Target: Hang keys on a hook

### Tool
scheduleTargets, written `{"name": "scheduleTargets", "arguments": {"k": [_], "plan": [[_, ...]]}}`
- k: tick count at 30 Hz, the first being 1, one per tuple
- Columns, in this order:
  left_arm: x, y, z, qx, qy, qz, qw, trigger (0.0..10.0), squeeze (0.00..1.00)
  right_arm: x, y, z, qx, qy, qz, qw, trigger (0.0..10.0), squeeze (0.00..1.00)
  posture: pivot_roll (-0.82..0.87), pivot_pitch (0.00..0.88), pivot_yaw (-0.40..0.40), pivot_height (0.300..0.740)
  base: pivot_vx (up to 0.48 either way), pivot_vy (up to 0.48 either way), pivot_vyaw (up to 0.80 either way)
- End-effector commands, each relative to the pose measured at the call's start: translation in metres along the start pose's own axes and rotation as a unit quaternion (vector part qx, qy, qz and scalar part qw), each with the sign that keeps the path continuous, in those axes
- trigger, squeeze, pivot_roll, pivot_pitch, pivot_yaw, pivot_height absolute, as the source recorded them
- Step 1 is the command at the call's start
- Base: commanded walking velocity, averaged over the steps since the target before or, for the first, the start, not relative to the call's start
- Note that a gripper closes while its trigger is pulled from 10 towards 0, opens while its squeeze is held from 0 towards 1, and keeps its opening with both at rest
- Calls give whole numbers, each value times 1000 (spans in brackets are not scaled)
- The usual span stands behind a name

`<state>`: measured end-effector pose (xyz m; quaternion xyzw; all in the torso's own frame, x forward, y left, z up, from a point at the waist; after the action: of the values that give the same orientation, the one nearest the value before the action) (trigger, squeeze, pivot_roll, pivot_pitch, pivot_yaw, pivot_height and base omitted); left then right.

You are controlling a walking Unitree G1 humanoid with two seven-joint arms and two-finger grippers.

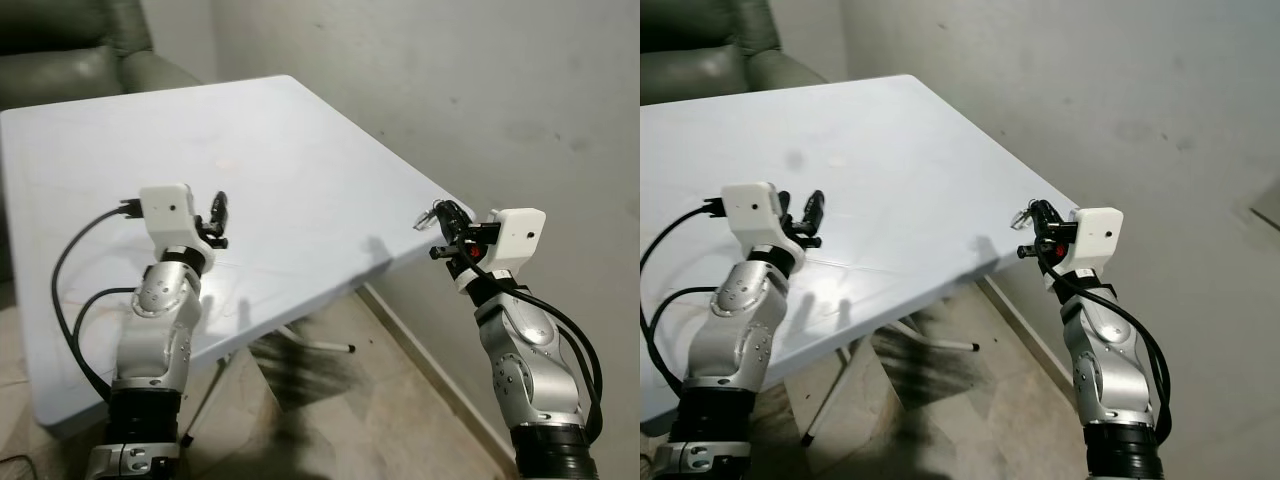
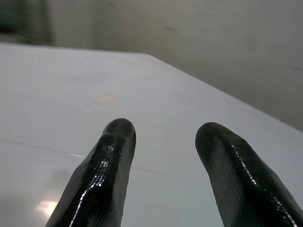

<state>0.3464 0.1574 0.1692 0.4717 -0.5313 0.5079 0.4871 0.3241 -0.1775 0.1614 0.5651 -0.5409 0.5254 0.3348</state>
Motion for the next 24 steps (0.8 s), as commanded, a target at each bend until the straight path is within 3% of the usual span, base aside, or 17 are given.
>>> {"name": "scheduleTargets", "arguments": {"k": [1,24], "plan": [[2,0,2,-7,-4,-1,1000,10000,0,6,0,0,2,6,9,1000,10000,0,40,62,-44,740,0,0,-569],[1,5,-1,-12,-19,-2,1000,10000,0,4,4,0,-4,3,2,1000,10000,0,49,89,-42,740,0,0,-559]]}}
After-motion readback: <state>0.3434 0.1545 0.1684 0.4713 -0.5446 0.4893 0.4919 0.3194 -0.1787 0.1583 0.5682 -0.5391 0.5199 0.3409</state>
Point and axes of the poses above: a point about 5 cm out from each wrist's last joint towards the gripper, its own y axis pointing back from the gripper into the wrist, its own x axis along the axis of the wrist's last joint, z = x × y, the point moved 1 cm from there along -y, pointing out of the wrist towards the gripper, and after that the axes turned 8 degrees about -y, right-handed, at the moved point
